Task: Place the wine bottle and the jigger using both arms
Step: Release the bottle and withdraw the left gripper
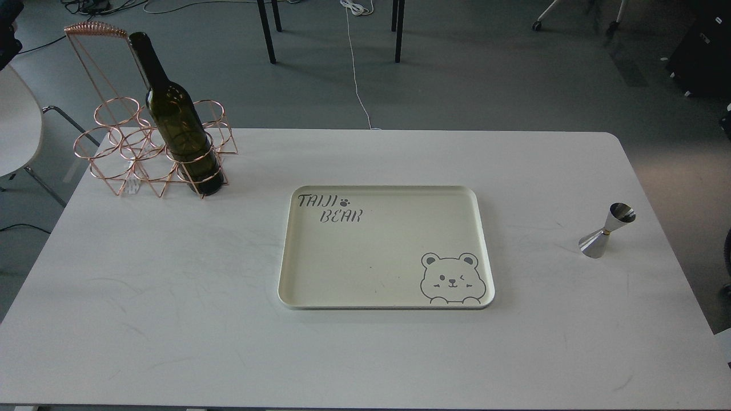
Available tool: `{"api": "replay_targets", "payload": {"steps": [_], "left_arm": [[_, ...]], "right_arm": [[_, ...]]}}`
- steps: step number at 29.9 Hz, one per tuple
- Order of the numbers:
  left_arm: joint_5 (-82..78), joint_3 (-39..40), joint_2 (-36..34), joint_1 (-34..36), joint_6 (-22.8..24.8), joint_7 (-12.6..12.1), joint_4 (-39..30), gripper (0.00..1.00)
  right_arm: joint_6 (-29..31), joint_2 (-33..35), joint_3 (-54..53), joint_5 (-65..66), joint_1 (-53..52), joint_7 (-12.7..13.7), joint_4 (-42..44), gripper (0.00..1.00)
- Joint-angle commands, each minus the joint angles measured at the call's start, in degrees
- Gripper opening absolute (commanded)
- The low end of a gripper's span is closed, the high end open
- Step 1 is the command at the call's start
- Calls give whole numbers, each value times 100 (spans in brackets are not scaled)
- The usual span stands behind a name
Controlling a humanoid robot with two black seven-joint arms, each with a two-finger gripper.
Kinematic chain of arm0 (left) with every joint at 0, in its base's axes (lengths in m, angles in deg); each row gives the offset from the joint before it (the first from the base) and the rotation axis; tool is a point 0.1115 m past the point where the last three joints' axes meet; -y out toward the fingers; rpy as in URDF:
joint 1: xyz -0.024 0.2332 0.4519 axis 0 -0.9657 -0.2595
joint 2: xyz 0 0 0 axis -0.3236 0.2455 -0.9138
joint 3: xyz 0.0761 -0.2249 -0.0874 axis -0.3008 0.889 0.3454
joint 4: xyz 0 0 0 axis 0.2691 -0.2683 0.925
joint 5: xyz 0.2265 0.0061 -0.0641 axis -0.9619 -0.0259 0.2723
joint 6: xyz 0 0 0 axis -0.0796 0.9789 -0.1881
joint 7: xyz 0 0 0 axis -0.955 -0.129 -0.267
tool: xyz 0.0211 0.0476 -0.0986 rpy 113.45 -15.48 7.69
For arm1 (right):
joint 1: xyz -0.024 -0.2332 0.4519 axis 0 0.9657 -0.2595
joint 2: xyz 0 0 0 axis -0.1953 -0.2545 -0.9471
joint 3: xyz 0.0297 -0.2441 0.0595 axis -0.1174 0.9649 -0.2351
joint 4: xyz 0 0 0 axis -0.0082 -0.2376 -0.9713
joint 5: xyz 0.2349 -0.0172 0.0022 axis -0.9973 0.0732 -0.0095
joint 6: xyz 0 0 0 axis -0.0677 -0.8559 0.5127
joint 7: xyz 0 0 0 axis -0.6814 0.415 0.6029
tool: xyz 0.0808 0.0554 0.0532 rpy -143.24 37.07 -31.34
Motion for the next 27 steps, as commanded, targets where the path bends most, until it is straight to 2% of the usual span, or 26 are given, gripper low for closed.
{"api": "replay_targets", "payload": {"steps": [1, 4, 7, 17, 27], "left_arm": [[1152, 14, 437, -423, 129, 13, 405, 98], [1777, 23, 613, -679, 462, 4, 564, 98], [2041, 40, 701, -854, 811, 4, 599, 98], [2438, 954, 1229, -1426, 811, -31, 590, 98], [2385, 972, 1264, -1585, 811, -5, 476, 98]], "right_arm": [[14, -87, -28, -265, 38, 324, 66, 99], [101, -114, -28, -617, 125, 526, 67, 99], [435, -149, -46, -845, 178, 720, 75, 99], [476, -571, -72, -943, 231, 685, 313, 99], [476, -597, -46, -934, 214, 668, 304, 99]]}}
